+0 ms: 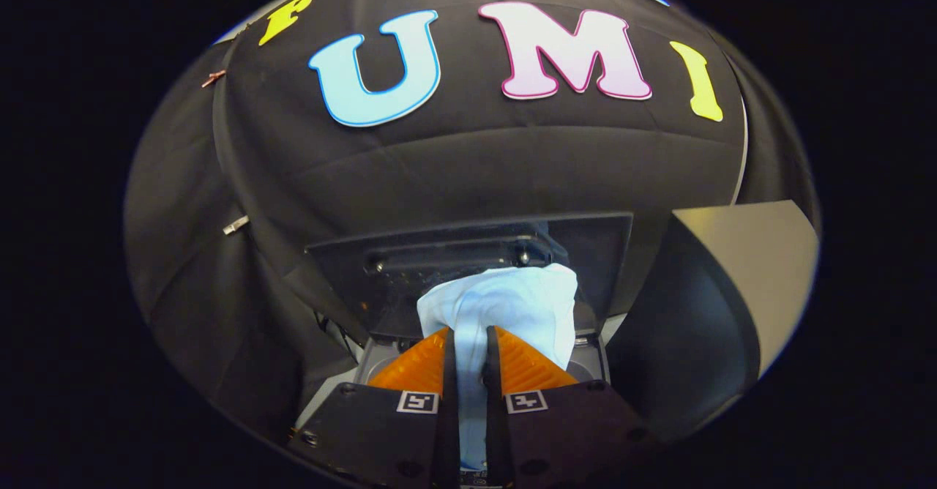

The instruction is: Put the clothes into the washing machine and then close the washing machine lid.

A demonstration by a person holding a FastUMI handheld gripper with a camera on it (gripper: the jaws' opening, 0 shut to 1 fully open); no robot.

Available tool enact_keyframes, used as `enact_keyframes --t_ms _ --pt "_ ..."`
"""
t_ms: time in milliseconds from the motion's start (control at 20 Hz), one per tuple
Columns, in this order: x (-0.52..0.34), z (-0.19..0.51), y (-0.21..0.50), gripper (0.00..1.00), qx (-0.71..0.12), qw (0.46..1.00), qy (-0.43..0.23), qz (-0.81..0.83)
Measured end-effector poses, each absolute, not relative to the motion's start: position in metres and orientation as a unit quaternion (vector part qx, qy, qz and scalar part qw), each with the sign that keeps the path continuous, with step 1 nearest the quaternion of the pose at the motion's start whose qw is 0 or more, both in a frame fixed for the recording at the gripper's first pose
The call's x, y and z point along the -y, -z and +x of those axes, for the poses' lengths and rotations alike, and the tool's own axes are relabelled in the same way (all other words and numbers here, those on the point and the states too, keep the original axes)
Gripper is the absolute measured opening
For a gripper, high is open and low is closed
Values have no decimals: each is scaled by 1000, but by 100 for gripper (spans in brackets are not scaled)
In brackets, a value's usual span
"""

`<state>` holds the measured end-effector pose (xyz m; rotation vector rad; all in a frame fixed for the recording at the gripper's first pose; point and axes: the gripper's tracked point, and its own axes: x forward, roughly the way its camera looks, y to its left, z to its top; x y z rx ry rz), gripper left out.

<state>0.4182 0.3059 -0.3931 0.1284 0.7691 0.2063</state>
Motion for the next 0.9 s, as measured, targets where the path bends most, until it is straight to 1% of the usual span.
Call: enact_keyframes --t_ms 250,400,450,600,750,900 --pt "-308 410 469 19 -423 901 -78 59" --pt "-308 414 480 19 -425 900 -77 53" --pt "-309 416 480 22 -421 902 -84 38" --pt "-304 414 484 61 -422 901 -97 -20" --pt "-298 409 500 100 -429 898 -85 -39" --pt "-295 406 501 99 -432 899 -73 -23"
